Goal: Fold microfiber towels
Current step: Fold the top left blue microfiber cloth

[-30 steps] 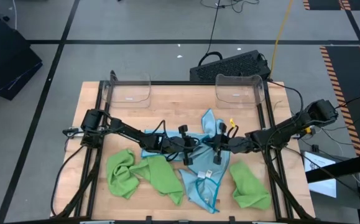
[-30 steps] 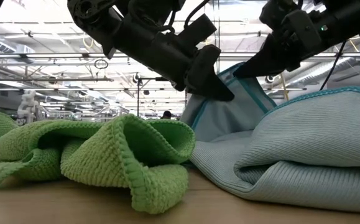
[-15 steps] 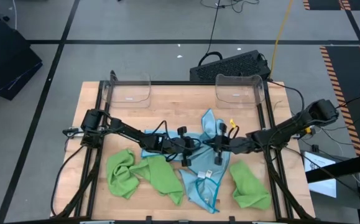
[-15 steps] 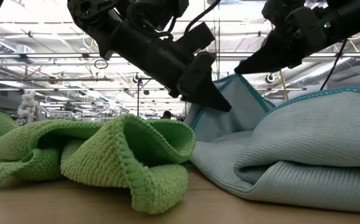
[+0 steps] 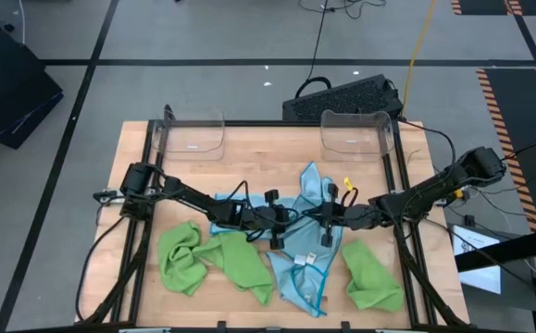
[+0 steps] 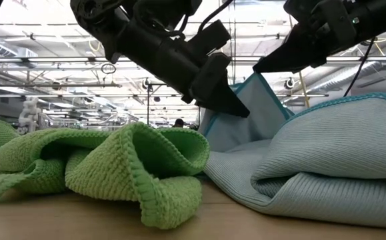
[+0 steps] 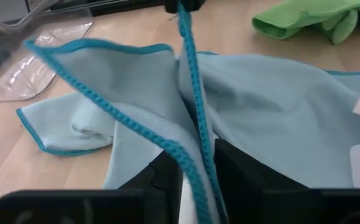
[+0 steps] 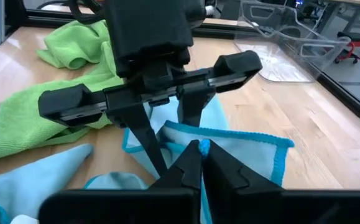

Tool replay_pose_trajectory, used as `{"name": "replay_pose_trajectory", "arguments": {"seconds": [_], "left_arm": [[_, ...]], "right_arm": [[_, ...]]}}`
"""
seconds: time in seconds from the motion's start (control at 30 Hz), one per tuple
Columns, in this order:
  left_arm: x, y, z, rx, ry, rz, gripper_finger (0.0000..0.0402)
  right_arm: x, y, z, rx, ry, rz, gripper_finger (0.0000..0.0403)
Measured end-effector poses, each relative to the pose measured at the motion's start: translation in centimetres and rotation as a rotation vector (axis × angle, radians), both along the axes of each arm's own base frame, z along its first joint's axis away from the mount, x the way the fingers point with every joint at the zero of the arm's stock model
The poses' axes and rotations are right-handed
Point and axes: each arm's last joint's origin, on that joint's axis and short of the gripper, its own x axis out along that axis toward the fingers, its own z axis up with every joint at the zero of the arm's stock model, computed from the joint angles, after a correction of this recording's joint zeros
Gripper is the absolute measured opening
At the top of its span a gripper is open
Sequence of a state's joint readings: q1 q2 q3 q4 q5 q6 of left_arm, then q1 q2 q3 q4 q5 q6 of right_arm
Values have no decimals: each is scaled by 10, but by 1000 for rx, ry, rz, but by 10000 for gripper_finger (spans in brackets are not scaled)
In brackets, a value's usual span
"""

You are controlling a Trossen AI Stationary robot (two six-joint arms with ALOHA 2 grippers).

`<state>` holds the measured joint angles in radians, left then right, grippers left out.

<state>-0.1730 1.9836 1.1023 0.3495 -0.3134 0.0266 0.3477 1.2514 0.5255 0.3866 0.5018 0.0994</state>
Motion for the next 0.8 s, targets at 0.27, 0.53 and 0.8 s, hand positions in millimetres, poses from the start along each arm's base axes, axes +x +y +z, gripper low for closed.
{"name": "replay_pose_trajectory", "arguments": {"seconds": [0.27,0.53,0.8], "left_arm": [[2,0,-6,25,-4,-2,135],[6,-7,4,76,-107,-40,128],[5,-9,4,73,-102,-56,93]], "right_arm": [[0,0,0,-14,-6,-18,0],[0,0,0,0,-2,-21,0],[0,0,1,-6,-9,-18,0]]}}
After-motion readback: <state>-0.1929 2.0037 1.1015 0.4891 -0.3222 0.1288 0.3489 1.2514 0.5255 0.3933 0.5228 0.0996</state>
